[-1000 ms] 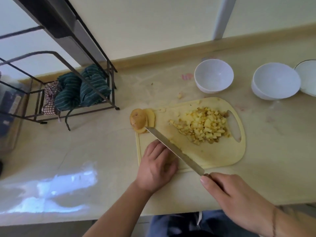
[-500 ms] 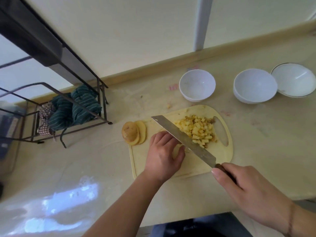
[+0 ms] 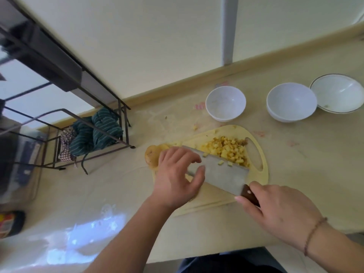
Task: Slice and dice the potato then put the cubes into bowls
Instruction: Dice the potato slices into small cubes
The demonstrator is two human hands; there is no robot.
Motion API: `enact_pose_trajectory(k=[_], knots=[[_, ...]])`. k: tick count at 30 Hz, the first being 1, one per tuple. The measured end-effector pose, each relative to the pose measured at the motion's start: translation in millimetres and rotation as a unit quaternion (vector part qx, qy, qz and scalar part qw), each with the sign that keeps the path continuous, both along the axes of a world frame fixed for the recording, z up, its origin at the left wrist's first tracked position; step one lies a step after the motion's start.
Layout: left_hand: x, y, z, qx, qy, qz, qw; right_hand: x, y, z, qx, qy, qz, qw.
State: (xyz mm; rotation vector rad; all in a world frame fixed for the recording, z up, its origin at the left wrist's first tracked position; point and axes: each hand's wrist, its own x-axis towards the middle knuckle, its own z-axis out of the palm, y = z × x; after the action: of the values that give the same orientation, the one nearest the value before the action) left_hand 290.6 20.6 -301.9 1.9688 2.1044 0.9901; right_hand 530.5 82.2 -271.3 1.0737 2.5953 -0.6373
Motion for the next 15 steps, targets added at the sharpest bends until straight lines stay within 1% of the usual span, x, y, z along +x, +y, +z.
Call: enact_pose_trajectory(k=[1, 3, 8, 10, 13, 15], knots=[[-1, 5, -2, -0.065, 0.042, -0.011, 0.997, -1, 0, 0, 0.000, -0.014, 0.014, 1.000], [-2, 12, -4, -0.162, 0.071, -0.011, 0.984, -3, 0, 0, 0.004, -0.024, 0.029, 0.999], [1, 17, -11, -0.241, 0.098, -0.041, 0.965, -6, -3, -3, 0.009, -0.012, 0.025, 1.000], [4, 16, -12, -0.229, 0.095, -0.049, 0.968, -8, -4, -2, 0.009, -0.011, 0.019, 1.000], [9, 12, -11, -0.121, 0.064, -0.069, 0.988, -9, -6, -3, 0.021, 0.002, 0.017, 1.000], [11, 12, -12, -0.096, 0.069, -0.095, 0.988, -8, -7, -5, 0.025, 0.006, 0.018, 1.000]])
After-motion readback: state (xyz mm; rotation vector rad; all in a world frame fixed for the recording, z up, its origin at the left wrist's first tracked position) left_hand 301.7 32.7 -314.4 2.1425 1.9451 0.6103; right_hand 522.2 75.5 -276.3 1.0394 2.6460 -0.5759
